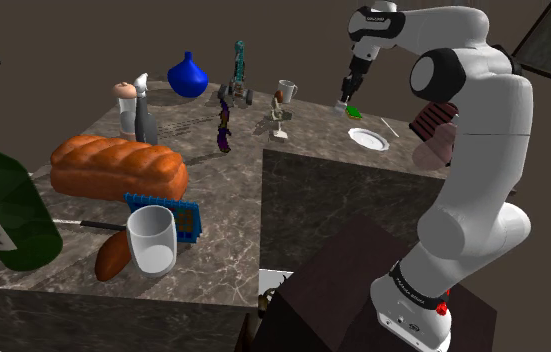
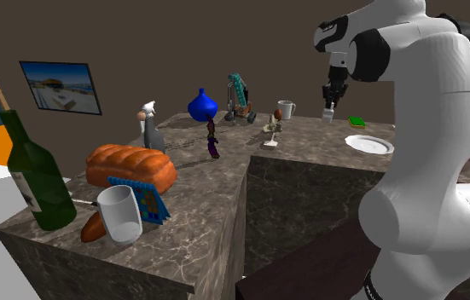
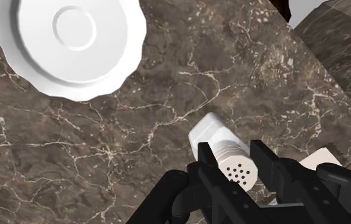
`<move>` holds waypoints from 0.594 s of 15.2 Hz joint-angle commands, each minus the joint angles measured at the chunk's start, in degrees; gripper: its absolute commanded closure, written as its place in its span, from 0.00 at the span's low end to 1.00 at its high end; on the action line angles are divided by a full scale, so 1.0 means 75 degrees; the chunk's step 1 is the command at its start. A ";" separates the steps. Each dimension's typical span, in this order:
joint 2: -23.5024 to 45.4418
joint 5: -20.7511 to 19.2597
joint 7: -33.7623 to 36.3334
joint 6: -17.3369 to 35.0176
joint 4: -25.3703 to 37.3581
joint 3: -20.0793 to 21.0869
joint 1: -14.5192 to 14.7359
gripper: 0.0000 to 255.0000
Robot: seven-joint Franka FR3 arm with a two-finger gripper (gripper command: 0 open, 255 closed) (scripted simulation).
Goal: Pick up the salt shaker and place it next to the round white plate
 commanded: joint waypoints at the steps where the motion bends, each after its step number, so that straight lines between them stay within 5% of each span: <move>1: 0.0052 0.0012 -0.0013 0.0178 -0.0123 0.0006 0.0002 1.00; 9: 0.0079 0.0036 -0.0062 0.0982 -0.0906 0.0022 0.0055 1.00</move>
